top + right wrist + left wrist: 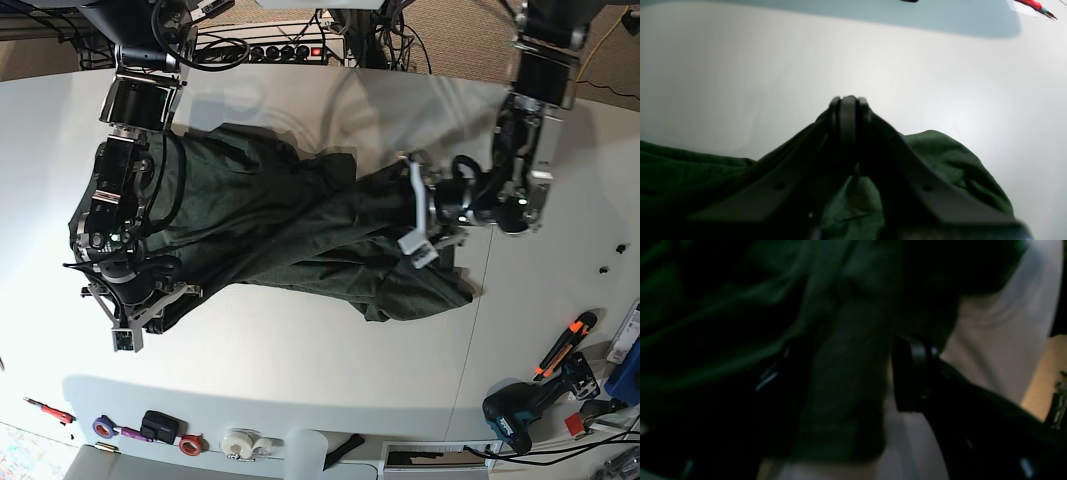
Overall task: Layout the t-shirt on the table in an organized manner, then fold the t-shirt properly
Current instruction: 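Hold the shirt with the right gripper while the left gripper adjusts its grip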
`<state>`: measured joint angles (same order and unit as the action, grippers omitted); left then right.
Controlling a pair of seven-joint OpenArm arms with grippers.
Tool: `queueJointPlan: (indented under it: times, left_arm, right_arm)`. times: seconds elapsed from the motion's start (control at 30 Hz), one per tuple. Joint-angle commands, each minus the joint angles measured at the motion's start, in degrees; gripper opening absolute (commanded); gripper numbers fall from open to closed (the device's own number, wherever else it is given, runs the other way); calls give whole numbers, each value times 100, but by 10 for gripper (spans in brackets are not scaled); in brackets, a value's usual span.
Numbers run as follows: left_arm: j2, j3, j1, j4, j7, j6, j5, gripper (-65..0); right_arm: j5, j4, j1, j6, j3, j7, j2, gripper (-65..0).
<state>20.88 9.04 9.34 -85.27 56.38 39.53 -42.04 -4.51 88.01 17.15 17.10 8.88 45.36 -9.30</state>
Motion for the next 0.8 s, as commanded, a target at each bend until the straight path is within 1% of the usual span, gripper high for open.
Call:
queueJointPlan:
  times: [0.0, 0.07, 0.13, 0.33, 0.37, 0.4, 0.43, 0.47, 0.57, 0.6, 0.77]
  left_arm:
    - [116, -20, 76, -101, -92, 47, -129, -266]
    - [271, -20, 2, -101, -74, 47, -175, -266]
    - [345, -17, -118, -101, -72, 47, -214, -266]
    - [358, -17, -479, -101, -92, 47, -210, -267]
    - [356, -17, -498, -101, -92, 47, -210, -276]
    - [358, -17, -509, -101, -94, 47, -210, -302]
    - [358, -17, -507, -101, -94, 47, -210, -347]
    - [358, -17, -503, -101, -107, 47, -210, -409]
    - [358, -17, -503, -101, -245, 47, -210, -638]
    - [356, -17, -498, -101, -245, 47, -210, -650]
    - [358, -22, -415, -101, -240, 47, -214, -650]
  right_arm:
    - [-20, 79, 157, -24, 15, -173, -52, -650]
    - [-22, 79, 157, -24, 15, -173, -52, -650]
    - [-20, 79, 157, -26, 15, -173, -52, -650]
    - [-20, 79, 157, -24, 15, -170, -52, -650]
    - [-20, 79, 157, -24, 15, -168, -52, -650]
    - [-20, 79, 157, -24, 15, -166, -52, -650]
    - [-20, 79, 157, -24, 15, -166, -52, -650]
    - [-20, 79, 157, -24, 15, -162, -52, -650]
    - [-17, 79, 157, -24, 15, -142, -52, -650]
    - [-20, 79, 157, -24, 15, -140, -52, -650]
    - [-17, 79, 157, -24, 15, -122, -52, -650]
